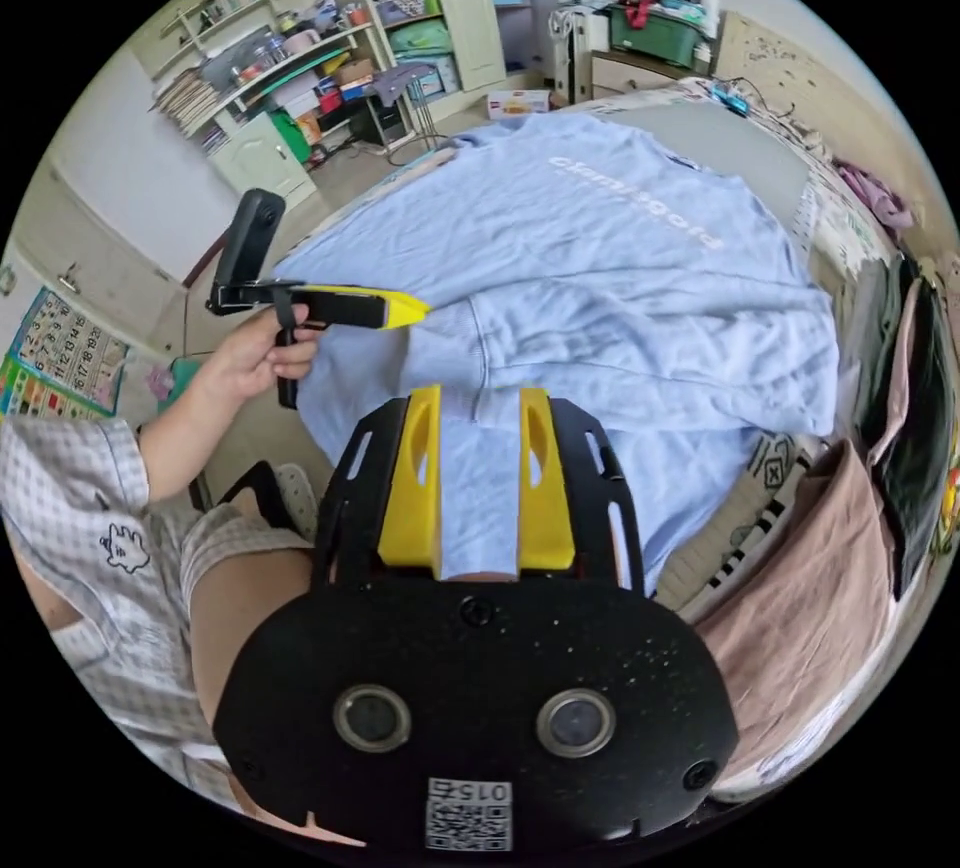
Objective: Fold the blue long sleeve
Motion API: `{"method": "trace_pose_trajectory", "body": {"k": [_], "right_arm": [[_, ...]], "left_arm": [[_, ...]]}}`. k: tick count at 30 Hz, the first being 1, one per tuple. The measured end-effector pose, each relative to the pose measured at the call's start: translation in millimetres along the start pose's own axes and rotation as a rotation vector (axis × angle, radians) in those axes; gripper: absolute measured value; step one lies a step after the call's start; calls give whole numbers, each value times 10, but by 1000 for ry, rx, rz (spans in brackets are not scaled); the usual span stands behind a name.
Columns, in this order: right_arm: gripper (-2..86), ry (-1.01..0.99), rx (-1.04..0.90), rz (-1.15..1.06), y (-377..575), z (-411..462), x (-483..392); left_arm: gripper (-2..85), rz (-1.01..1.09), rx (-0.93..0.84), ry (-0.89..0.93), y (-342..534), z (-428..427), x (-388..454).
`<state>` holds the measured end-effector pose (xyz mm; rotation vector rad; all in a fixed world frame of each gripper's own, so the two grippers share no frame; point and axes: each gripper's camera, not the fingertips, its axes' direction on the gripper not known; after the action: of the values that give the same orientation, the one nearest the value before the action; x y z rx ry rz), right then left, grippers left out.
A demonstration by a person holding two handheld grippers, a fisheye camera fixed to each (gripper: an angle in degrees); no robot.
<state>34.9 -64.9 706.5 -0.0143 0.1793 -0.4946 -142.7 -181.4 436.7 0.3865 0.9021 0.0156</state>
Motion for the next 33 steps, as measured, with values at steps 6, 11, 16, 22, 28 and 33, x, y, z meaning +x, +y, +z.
{"method": "trace_pose_trajectory", "body": {"k": [6, 11, 16, 22, 28, 33], "right_arm": [[52, 109, -121, -164, 182, 600, -257], [-4, 182, -86, -252, 374, 729, -414], [-9, 28, 30, -314, 553, 599, -510], [-10, -116, 43, -431, 705, 713, -668], [-9, -84, -66, -484, 810, 1135, -763], [-7, 19, -200, -490, 746, 1495, -943]], "left_arm": [[15, 11, -41, -1, -21, 39, 54], [3, 78, 39, 10, 85, -231, 251], [0, 137, 120, -14, 247, -700, 476], [-1, 180, 137, -80, 560, -1137, 643], [-1, 134, 106, -120, 795, -1062, 583], [0, 39, 76, -170, 884, -848, 434]]}}
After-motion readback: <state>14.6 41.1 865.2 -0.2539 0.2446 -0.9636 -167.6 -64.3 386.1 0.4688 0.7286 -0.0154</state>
